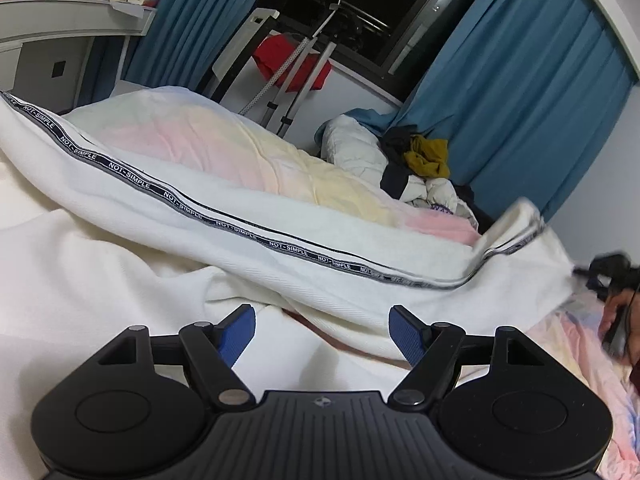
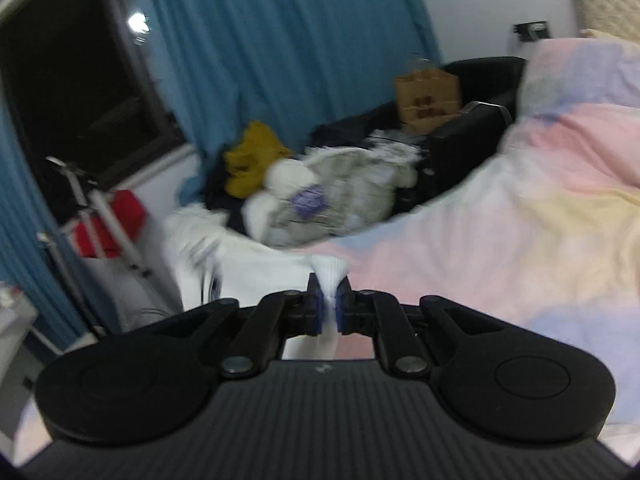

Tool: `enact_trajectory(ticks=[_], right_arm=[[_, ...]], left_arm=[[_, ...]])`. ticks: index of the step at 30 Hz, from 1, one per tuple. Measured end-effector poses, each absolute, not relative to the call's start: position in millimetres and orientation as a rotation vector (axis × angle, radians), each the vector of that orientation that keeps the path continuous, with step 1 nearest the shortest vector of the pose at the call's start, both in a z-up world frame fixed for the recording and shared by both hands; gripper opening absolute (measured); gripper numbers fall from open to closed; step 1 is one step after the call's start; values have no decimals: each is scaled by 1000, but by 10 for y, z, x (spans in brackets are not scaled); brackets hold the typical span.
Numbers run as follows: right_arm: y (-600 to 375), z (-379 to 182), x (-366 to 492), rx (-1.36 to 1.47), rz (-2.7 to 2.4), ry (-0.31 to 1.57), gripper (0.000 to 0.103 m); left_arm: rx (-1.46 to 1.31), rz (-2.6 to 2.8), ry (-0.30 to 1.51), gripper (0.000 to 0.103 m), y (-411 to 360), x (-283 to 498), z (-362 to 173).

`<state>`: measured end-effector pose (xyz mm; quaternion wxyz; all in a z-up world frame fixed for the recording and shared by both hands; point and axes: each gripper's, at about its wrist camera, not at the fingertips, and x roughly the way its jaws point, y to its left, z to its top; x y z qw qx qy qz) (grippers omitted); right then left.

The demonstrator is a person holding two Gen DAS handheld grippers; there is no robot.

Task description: Fold clothes

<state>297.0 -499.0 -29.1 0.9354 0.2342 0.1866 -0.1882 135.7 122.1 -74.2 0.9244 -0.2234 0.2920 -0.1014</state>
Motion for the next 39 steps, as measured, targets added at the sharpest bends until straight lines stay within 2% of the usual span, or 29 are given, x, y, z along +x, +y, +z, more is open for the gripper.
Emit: enact_trajectory(ticks=[5,9,17,27,29,31,34,39], right_arm=[[-5392,-1171,2731,589,-487,562,9],[-5465,-1487,2503,663,-454,535,11],[-5117,-1160,2040,600,-446,499,14],[-5134,-888,887,848,-477,460,15],[-5205,-904,790,896,-487,468,27],[-5262,-968,729,939,-507,492,48],[-5351,-1120,677,997,-539,544,64],[-5502,-1501,705,1165,-553,651,65]], left_arm=[[-443,-192,619,76,1218,1362,-765],[-433,-186,618,76,1224,1355,-743],[-422,-166,628,76,1222,1266,-658],[-416,-78,634,76,1381,893,-483],[-423,-58,630,76,1444,775,-395],[-427,-37,624,76,1505,653,-309],[-401,0,598,78,1587,412,-215],[-592,125,531,80,2136,6,-82]])
